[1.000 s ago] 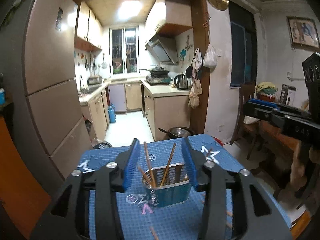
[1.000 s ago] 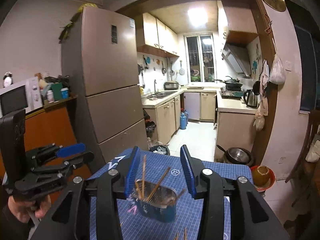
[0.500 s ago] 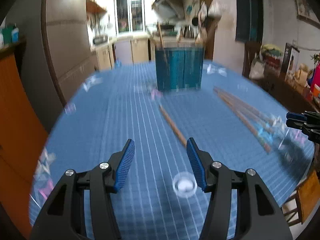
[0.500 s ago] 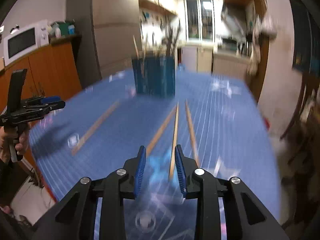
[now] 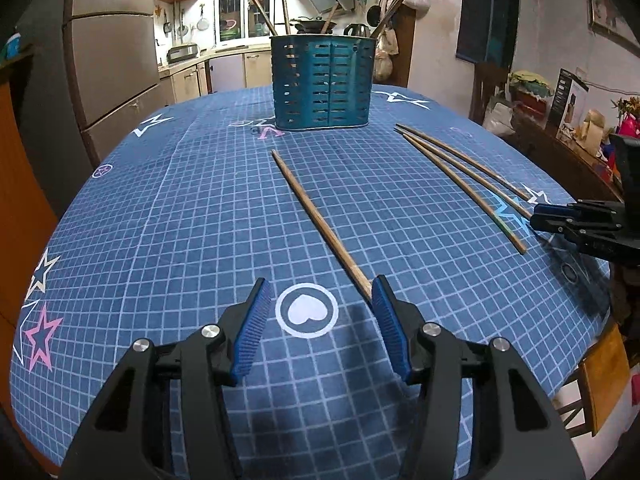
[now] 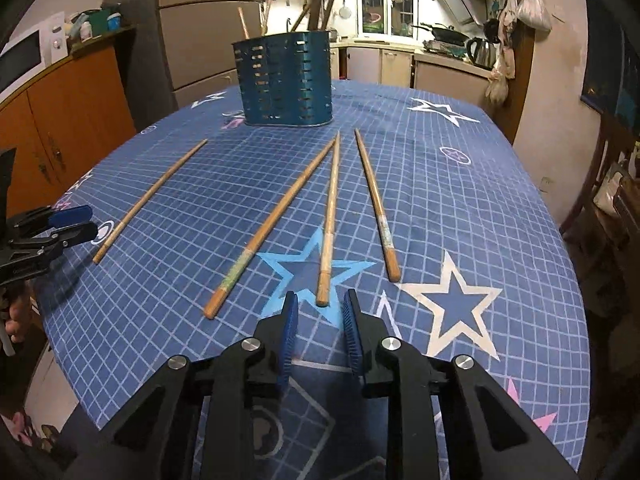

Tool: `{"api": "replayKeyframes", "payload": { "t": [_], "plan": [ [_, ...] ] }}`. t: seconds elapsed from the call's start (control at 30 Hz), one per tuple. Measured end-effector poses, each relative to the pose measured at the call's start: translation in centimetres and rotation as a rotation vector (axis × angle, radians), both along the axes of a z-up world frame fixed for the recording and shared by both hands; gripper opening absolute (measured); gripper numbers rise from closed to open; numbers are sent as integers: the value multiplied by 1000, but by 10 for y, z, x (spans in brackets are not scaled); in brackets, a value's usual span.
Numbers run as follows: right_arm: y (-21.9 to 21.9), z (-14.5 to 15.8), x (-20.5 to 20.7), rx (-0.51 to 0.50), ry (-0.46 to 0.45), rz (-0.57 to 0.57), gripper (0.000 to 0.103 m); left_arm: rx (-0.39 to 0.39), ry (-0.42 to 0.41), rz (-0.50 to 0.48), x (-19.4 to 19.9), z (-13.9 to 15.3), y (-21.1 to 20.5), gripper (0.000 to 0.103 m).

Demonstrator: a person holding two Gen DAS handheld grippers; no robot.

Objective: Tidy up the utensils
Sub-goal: 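Move the left tool to a chopstick and close while the right tool grasps another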

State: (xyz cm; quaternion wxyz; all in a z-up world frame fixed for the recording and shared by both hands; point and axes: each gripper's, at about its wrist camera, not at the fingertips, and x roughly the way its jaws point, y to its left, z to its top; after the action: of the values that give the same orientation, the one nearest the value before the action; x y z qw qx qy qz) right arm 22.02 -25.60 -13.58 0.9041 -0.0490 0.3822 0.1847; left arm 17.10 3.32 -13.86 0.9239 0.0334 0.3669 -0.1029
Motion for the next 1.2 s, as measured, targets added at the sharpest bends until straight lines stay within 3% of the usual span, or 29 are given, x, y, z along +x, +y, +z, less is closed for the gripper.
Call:
{"api": "replayKeyframes", "payload": {
  "t": [0.3,0.83,1.03,1.2],
  "plan": [
    [13,4,7,-11,18,27,25,-1,3,-4,1,-2,-8,50],
    [17,-3,9,-64,20,-23,24,4,5,-29,-6,-12,-23,46],
    [25,-5,-2,-77,-18,-25,8,36,-24,-15,-10,-18,-36,31],
    [21,-4,-4,-60,-27,-43,7,48,-41,-7,-14,-19,-42,23]
  ]
}}
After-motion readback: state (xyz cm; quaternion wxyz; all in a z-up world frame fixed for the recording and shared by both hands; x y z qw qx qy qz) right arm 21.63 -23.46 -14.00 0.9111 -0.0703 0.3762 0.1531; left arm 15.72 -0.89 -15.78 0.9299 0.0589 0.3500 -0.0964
